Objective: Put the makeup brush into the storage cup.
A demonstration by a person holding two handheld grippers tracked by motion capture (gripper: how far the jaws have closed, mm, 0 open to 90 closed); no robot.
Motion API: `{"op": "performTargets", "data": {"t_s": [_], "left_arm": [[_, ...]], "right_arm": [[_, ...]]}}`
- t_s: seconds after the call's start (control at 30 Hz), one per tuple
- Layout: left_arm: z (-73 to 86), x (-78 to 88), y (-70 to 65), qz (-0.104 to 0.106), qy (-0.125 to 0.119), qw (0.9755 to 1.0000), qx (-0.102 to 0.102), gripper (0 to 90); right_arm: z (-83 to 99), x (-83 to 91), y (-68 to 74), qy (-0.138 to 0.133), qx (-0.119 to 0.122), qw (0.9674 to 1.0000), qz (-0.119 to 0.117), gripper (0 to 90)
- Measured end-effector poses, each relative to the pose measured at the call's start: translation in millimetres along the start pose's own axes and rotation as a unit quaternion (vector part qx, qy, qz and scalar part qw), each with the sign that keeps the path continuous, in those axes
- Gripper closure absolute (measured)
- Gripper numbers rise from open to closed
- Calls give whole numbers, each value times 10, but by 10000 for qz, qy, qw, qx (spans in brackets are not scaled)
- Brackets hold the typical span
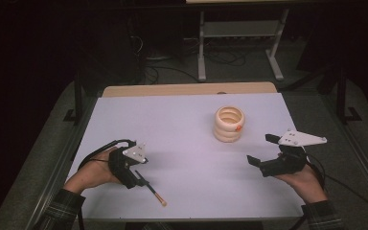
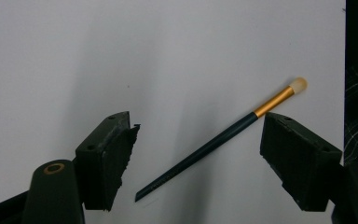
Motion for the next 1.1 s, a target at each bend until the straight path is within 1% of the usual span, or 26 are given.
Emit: {"op": "performTargets", "data": {"t_s": [0.37,0.53,0.7,0.87,1.1], "left_arm": [[-26,-73,-51,203,157,9994,-215,328],[-49,-113,-63,257,227,9987,-379,370],[-74,-168,-80,347,307,9977,-504,422],[-93,-223,-98,458,382,9961,-648,464],[-106,-282,-124,546,451,9945,-776,529]], "right_arm": [[0,3,-1,2,-9,10000,-8,0],[-1,4,-5,-4,-10,10000,-16,0],[-1,6,-6,2,-21,10000,-20,0],[-1,10,-9,-6,-41,10000,-15,0],[-3,11,-9,-10,-31,10000,-20,0]]}}
Point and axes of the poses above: each handheld gripper's, and its own axes: x roughly backward along the jaws, z roughly out of its underside, y roughly to its left, the point moved 1 cm from there along -x, roughly forward along the jaws, and after that the axes turned 11 degrees about -x, right-handed, at the moved point
